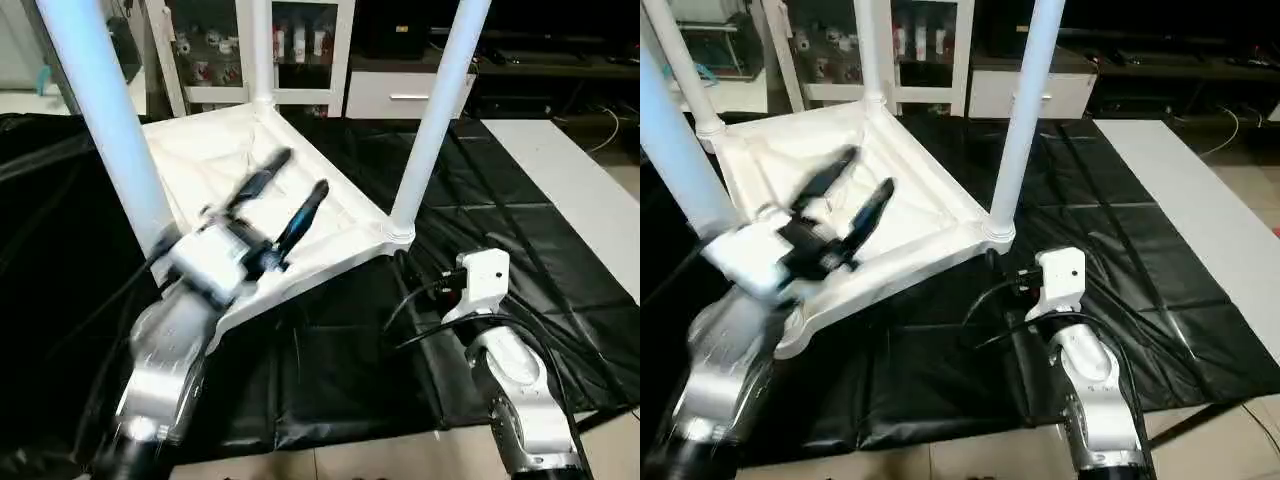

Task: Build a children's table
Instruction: Rotate table base

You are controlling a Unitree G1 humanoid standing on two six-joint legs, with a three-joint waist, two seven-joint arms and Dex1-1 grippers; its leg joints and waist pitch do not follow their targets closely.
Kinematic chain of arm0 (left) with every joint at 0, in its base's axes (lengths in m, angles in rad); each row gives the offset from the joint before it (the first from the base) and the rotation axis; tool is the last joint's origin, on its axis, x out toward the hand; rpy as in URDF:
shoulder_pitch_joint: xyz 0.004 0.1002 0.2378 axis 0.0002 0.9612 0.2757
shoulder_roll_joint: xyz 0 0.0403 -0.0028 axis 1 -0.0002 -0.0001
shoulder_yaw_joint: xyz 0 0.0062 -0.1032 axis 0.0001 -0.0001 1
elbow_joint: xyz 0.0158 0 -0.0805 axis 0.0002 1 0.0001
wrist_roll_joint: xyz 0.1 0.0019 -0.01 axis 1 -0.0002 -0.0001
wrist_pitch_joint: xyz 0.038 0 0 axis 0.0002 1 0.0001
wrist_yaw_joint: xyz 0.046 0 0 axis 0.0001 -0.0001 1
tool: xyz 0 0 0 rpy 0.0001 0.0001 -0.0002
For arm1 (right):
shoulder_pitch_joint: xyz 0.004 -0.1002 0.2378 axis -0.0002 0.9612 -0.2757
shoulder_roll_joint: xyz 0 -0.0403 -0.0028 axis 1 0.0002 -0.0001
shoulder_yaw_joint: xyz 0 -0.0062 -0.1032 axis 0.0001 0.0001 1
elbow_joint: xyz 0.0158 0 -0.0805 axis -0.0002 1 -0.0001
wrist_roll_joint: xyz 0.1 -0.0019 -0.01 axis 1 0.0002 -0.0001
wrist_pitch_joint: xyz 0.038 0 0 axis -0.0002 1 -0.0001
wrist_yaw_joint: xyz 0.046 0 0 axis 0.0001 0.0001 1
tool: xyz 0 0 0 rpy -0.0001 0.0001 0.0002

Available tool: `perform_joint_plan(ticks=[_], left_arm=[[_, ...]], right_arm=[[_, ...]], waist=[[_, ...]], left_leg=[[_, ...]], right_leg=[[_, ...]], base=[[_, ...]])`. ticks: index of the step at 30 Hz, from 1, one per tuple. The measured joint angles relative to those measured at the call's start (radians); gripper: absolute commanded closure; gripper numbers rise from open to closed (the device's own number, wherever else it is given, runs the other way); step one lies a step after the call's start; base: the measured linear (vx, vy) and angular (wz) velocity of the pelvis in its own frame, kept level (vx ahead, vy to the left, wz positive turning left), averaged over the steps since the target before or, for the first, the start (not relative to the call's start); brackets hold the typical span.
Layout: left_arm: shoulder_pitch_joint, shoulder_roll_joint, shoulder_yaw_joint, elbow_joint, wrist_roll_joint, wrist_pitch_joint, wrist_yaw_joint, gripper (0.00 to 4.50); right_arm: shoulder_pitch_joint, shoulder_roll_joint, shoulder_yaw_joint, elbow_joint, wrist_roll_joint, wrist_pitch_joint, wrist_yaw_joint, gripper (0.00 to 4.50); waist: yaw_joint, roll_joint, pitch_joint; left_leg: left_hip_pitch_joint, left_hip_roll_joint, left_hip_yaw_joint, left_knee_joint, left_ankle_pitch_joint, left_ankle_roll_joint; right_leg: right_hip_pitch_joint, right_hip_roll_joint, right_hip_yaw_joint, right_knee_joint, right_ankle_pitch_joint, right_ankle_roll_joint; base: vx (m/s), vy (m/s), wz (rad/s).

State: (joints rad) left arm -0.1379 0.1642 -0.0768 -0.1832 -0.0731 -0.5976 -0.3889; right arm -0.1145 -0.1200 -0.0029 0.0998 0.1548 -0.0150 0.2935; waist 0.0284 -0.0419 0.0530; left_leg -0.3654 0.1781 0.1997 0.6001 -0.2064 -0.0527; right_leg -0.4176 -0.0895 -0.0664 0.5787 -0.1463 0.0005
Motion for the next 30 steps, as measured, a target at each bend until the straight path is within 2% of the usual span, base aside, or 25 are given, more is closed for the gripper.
perform_joint_plan(ticks=[2, 5, 6, 9, 12, 16, 19, 25, 30], left_arm=[[0.009, -0.004, 0.022, -0.017, 0.012, -0.013, 0.034, 1.59], [0.005, -0.02, 0.093, -0.043, 0.067, -0.044, 0.116, 1.4], [0.003, -0.023, 0.114, -0.054, 0.079, -0.049, 0.133, 1.19], [0.008, -0.037, 0.129, -0.078, 0.121, -0.053, 0.148, 1.01], [0.012, -0.047, 0.14, -0.103, 0.157, -0.059, 0.158, 0.73], [0.014, -0.048, 0.148, -0.109, 0.205, -0.07, 0.194, 0.36], [0.011, -0.047, 0.15, -0.109, 0.244, -0.084, 0.209, 0.07], [0.008, -0.063, 0.181, -0.126, 0.308, -0.085, 0.254, 0.07], [0.004, -0.066, 0.227, -0.138, 0.312, -0.072, 0.308, 0.07]], right_arm=[[0.0, 0.0, 0.002, 0.0, 0.001, -0.002, 0.005, 0.68], [-0.001, 0.0, 0.001, 0.0, 0.006, -0.02, 0.013, 0.68], [-0.001, 0.0, 0.001, 0.0, 0.006, -0.021, 0.017, 0.68], [-0.01, 0.0, 0.002, 0.003, 0.01, -0.028, 0.025, 0.68], [-0.029, -0.001, 0.001, 0.015, 0.013, -0.035, 0.037, 0.68], [-0.042, -0.001, 0.0, 0.03, 0.013, -0.039, 0.044, 0.68], [-0.045, -0.001, 0.0, 0.045, 0.013, -0.041, 0.046, 0.68], [-0.082, -0.002, -0.001, 0.079, 0.013, -0.063, 0.063, 0.68], [-0.084, -0.01, -0.009, 0.099, 0.013, -0.066, 0.065, 0.68]], waist=[[0.001, -0.003, -0.001], [0.0, -0.008, -0.001], [0.0, -0.011, -0.003], [-0.002, -0.017, -0.003], [-0.004, -0.028, -0.005], [-0.003, -0.031, -0.007], [-0.003, -0.038, -0.006], [-0.018, -0.049, -0.005], [-0.024, -0.06, -0.006]], left_leg=[[0.0, 0.0, -0.001, 0.0, 0.0, 0.0], [-0.001, 0.0, -0.001, 0.0, 0.0, 0.0], [-0.001, 0.0, -0.001, 0.0, 0.0, 0.0], [-0.001, 0.0, 0.0, 0.0, 0.0, 0.0], [-0.001, 0.001, -0.001, 0.0, 0.0, 0.0], [-0.001, 0.002, -0.001, 0.0, 0.0, 0.0], [-0.001, 0.002, -0.001, 0.0, 0.0, 0.0], [-0.001, 0.003, -0.001, 0.001, 0.0, 0.0], [-0.001, 0.004, -0.001, 0.001, 0.0, 0.0]], right_leg=[[0.0, 0.0, 0.0, 0.0, 0.0, 0.001], [-0.001, 0.001, 0.0, 0.0, 0.0, 0.001], [0.0, 0.001, 0.0, 0.0, 0.0, 0.002], [-0.001, 0.001, 0.0, 0.0, 0.0, 0.002], [-0.001, 0.002, 0.0, 0.0, 0.0, 0.003], [-0.001, 0.002, 0.0, 0.0, 0.0, 0.003], [-0.001, 0.003, 0.0, 0.0, 0.0, 0.003], [-0.001, 0.003, 0.0, 0.001, 0.0, 0.003], [-0.002, 0.004, 0.0, 0.001, 0.0, 0.003]], base=[[0.0, 0.0, 0.0], [0.0, 0.0, 0.0], [0.0, 0.0, 0.0], [0.0, 0.0, 0.0], [0.0, 0.0, 0.0], [0.0, 0.0, 0.0], [0.0, 0.0, 0.0], [0.0, 0.0, 0.0], [0.0, 0.0, 0.0]])
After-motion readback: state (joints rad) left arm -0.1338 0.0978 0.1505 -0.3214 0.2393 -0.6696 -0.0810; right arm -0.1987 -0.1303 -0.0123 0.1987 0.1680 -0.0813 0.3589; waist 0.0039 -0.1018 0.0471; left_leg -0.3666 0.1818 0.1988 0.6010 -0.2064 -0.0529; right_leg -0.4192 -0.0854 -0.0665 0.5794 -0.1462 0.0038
